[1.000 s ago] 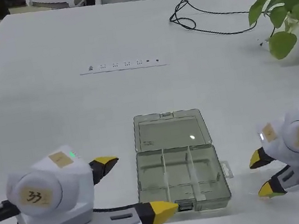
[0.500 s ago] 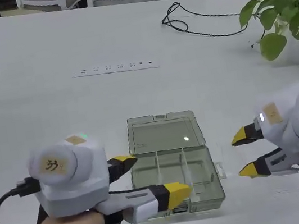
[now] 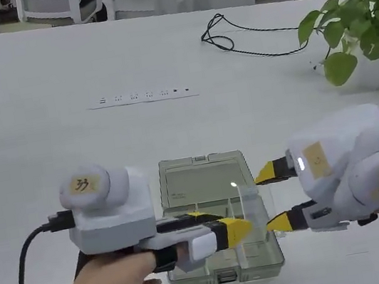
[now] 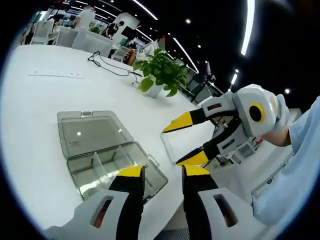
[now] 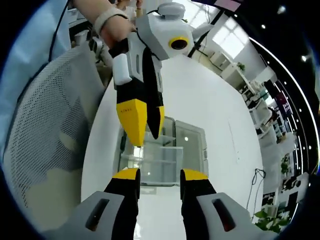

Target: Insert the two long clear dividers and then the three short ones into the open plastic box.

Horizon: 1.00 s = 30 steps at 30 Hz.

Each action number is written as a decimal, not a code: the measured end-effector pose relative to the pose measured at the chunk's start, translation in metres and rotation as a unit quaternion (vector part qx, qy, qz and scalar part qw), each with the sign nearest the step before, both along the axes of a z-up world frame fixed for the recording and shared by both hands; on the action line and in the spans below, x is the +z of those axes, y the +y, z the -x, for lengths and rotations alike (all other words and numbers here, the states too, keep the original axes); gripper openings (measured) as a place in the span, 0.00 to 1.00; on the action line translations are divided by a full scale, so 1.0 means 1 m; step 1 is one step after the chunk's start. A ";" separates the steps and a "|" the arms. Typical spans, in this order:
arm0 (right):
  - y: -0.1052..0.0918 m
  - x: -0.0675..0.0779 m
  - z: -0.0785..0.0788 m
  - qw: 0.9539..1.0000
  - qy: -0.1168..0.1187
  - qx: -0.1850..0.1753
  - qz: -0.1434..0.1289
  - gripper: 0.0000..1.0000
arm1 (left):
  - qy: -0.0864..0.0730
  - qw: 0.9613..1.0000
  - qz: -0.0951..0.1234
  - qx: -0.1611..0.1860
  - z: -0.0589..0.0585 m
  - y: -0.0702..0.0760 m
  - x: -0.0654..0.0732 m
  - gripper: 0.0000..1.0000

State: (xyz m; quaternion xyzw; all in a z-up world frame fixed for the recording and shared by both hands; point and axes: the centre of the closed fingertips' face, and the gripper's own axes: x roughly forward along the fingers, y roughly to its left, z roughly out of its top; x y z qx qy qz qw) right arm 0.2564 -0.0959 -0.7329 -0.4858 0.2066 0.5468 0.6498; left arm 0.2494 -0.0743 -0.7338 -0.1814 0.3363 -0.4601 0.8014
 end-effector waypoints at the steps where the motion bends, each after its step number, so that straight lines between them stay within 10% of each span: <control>1: 0.002 0.000 0.001 1.000 -0.002 0.003 0.002 0.32 | 0.003 1.000 0.000 0.001 0.000 0.000 -0.001 0.26; 21: 0.012 0.005 0.006 0.999 -0.032 0.035 0.023 0.32 | 0.050 0.997 0.063 0.001 0.009 -0.007 0.005 0.00; 30: 0.014 0.007 0.009 0.998 -0.031 0.053 0.021 0.34 | 0.031 0.998 0.054 -0.015 0.013 -0.003 0.005 0.00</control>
